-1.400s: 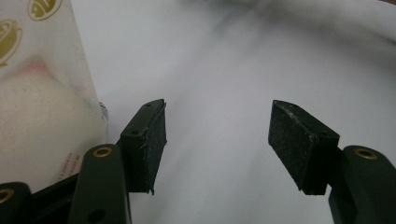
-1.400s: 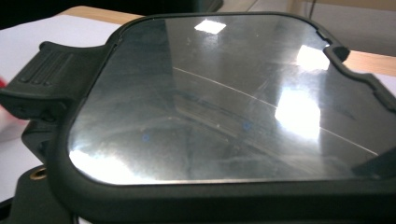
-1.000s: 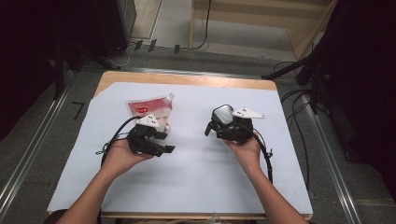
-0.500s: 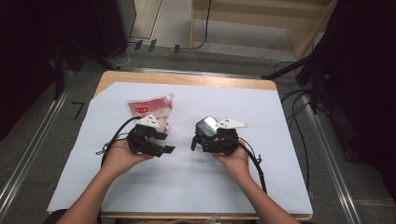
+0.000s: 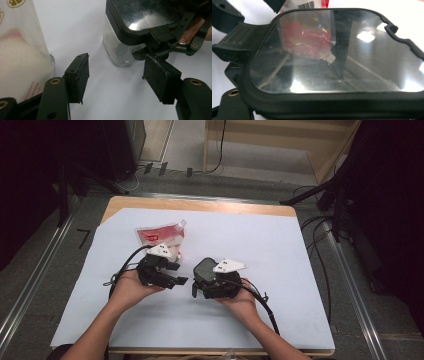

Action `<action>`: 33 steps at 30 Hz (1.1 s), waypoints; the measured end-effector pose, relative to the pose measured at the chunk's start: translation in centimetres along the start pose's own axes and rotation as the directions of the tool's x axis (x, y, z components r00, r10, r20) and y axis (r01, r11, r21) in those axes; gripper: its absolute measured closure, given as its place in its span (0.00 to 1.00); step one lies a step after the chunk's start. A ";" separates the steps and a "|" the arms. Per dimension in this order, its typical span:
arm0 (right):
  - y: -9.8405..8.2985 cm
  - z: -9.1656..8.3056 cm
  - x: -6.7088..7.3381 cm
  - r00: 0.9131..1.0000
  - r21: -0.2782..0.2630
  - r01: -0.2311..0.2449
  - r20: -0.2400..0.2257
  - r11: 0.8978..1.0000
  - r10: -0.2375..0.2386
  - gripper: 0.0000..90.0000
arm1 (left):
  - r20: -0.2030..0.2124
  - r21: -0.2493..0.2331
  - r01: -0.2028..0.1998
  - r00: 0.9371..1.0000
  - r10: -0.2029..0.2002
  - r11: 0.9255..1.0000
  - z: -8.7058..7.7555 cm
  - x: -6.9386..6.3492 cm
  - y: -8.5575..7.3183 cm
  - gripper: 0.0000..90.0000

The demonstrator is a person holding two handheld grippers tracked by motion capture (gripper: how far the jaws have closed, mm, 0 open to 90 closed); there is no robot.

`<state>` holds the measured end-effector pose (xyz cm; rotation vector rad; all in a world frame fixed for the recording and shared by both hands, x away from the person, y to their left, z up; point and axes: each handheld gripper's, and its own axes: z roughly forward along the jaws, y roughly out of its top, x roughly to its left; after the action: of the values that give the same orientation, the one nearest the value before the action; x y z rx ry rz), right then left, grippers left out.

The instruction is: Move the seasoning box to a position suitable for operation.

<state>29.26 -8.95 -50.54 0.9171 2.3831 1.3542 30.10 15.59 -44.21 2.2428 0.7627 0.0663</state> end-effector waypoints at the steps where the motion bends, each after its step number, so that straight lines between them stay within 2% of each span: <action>1: -0.1 0.0 0.0 1.000 0.000 0.007 0.001 1.000 -0.007 0.17 | -0.002 0.002 -0.005 1.000 0.005 1.000 0.0 0.0 0.0 0.42; 10: -0.3 -0.3 0.1 1.000 0.013 0.024 -0.011 1.000 -0.024 0.16 | 0.010 0.000 -0.008 1.000 0.008 1.000 0.1 -0.2 0.0 0.43; 12: -0.3 -0.3 0.1 1.000 0.025 0.023 -0.016 0.999 -0.022 0.15 | 0.012 0.002 -0.013 1.000 0.013 1.000 0.0 -0.2 0.1 0.43; 13: -0.3 -0.5 -0.1 1.000 0.036 0.003 -0.029 0.999 -0.002 0.14 | 0.009 -0.006 -0.011 1.000 0.011 1.000 0.1 -0.2 0.0 0.43; 15: -0.3 -0.6 -0.2 1.000 0.045 -0.004 -0.031 0.999 0.005 0.14 | 0.010 -0.010 -0.006 1.000 0.006 1.000 0.1 -0.3 0.1 0.43; 19: -0.4 -1.5 -0.2 1.000 0.066 0.014 -0.028 0.998 -0.012 0.15 | 0.020 -0.005 -0.015 1.000 0.015 1.000 0.3 -0.3 0.3 0.43; 22: -0.4 -1.7 -0.3 0.999 0.074 0.012 -0.037 0.997 -0.010 0.15 | 0.020 -0.008 -0.015 1.000 0.015 1.000 0.5 -0.3 0.3 0.44; 23: -0.5 -1.7 -0.4 0.999 0.083 -0.005 -0.045 0.996 0.009 0.15 | 0.023 -0.008 -0.008 1.000 0.008 1.000 0.5 -0.3 0.3 0.44; 25: -0.5 -1.7 -0.5 0.999 0.084 0.001 -0.047 0.996 0.003 0.15 | 0.024 -0.004 -0.013 1.000 0.013 1.000 0.5 -0.2 0.3 0.44; 26: -0.5 -1.9 -0.5 0.999 0.103 -0.011 -0.046 0.995 0.016 0.15 | 0.024 -0.011 -0.005 1.000 0.005 1.000 0.4 -0.1 0.3 0.44; 29: -0.5 -2.0 -0.7 0.998 0.104 0.003 -0.060 0.995 0.003 0.15 | 0.028 -0.014 -0.002 1.000 0.003 1.000 0.4 -0.1 0.3 0.44; 32: -0.7 -2.5 -1.0 0.997 0.150 -0.007 -0.075 0.989 0.018 0.17 | 0.025 -0.009 0.000 1.000 0.000 1.000 0.4 -0.2 0.1 0.47; 33: -0.9 -3.0 -1.1 0.996 0.172 -0.012 -0.081 0.985 0.026 0.18 | 0.025 0.016 -0.013 1.000 0.012 1.000 0.4 -0.2 -0.1 0.48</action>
<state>28.23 -12.05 -49.78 0.9469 2.5941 1.2312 30.04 15.28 -44.49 2.2597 0.7385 0.0378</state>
